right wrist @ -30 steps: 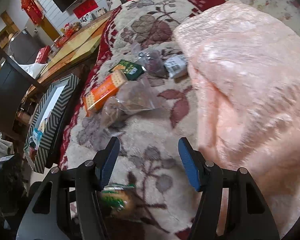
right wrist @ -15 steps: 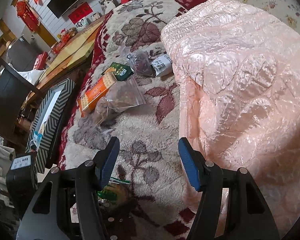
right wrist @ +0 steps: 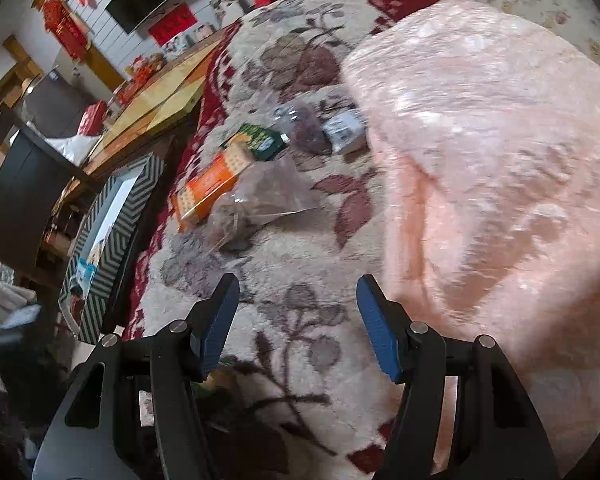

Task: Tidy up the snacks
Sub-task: 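Grasp the green biscuit packet with the left tool while the right tool grasps a clear nut bag, then carry the green biscuit packet and clear nut bag to the white tray and release both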

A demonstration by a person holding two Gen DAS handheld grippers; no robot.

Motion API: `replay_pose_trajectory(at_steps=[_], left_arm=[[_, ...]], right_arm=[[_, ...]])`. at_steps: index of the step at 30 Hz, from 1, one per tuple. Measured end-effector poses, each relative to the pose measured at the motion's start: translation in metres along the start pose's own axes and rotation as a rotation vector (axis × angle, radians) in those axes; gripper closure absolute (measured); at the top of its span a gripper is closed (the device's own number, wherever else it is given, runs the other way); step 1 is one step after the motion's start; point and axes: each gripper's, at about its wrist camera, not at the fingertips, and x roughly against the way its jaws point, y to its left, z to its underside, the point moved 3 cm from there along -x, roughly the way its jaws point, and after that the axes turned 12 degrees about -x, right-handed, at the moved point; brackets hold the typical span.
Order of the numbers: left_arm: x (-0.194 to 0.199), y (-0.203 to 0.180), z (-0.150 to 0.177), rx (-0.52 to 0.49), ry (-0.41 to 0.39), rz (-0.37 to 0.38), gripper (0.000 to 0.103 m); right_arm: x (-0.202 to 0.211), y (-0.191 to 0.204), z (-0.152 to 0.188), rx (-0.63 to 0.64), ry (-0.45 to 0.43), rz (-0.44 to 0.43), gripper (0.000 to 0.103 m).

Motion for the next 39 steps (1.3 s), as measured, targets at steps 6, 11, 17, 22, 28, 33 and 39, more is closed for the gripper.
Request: replay_pose_trajectory(at_steps=[6,11,17,22,28,33,39], left_arm=[[0.009,0.037,-0.003,0.076,-0.028,-0.046,0.053],[0.008,0.057,-0.002,0.107,-0.018,-0.059,0.053],[0.005,0.070,-0.005,0.126,-0.022,-0.075,0.053],[-0.001,0.073,-0.010,0.132,-0.020,-0.072,0.053],[0.002,0.073,-0.006,0.135,-0.022,-0.086,0.053],[0.017,0.077,-0.003,0.132,-0.050,-0.128,0.053],[0.036,0.088,-0.002,0.140,-0.078,-0.181,0.053]], right_arm=[[-0.037,0.031,-0.013,0.035,0.015,0.000,0.031],[-0.078,0.053,-0.045,0.097,0.029,0.036,0.024],[-0.129,0.069,-0.058,0.346,0.135,0.135,0.017],[-0.139,0.062,-0.054,0.297,0.179,0.048,0.027],[-0.105,0.068,-0.030,0.375,0.121,-0.025,0.065],[-0.070,0.076,-0.008,0.393,0.058,-0.064,0.067],[-0.043,0.090,0.012,0.392,0.034,-0.096,0.067]])
